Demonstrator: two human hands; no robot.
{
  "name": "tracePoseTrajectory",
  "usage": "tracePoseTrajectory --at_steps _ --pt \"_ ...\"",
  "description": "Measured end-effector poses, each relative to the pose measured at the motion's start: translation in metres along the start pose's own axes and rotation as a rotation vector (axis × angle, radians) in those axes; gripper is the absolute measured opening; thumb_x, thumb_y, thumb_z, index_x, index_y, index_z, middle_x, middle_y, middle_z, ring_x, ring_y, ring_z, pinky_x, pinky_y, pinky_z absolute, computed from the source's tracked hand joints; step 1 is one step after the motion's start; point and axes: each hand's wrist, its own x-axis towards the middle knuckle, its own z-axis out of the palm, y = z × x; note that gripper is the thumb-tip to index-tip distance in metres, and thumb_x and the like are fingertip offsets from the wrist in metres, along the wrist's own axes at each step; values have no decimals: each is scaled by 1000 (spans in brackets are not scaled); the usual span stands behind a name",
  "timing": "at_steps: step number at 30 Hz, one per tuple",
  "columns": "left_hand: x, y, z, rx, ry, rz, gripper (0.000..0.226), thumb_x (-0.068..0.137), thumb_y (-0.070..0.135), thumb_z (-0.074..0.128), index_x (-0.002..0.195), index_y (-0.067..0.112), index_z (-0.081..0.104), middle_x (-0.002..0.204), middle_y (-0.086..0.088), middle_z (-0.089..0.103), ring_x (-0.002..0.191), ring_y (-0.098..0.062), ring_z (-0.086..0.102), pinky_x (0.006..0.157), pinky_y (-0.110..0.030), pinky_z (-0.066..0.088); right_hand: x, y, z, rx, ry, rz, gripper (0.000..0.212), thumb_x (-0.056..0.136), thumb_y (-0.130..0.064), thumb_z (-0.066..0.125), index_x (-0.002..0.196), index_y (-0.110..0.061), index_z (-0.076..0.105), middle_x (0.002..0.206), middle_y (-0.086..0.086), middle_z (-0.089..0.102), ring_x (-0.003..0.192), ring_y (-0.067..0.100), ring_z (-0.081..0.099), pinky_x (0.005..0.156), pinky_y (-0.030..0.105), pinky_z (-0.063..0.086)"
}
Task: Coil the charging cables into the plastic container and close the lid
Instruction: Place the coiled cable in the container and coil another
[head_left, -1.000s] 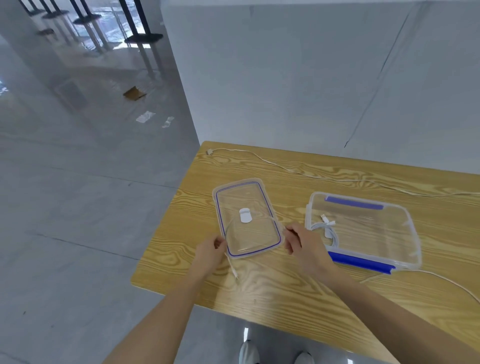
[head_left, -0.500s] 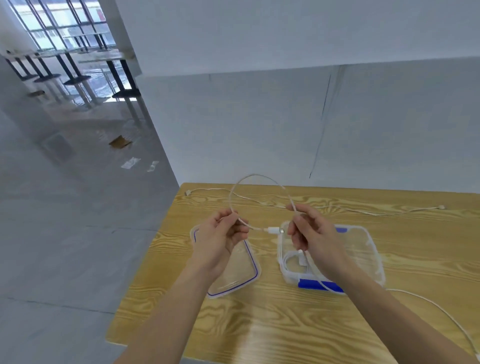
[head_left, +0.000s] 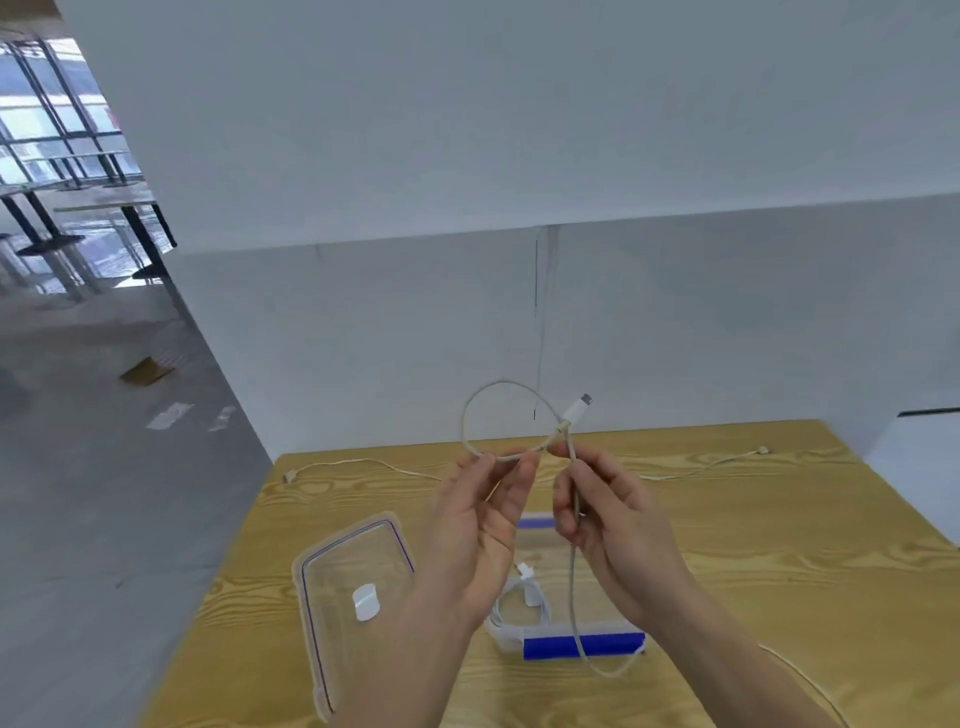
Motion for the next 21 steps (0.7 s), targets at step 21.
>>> tracePoseTrajectory --at_steps 21 --pt "1 -35 21 505 -12 119 11 86 6 61 80 10 70 75 -4 65 69 -14 56 64 -30 44 10 -31 -16 194 -30 -33 25 82 -28 57 84 -7 71 89 18 68 89 26 66 88 37 54"
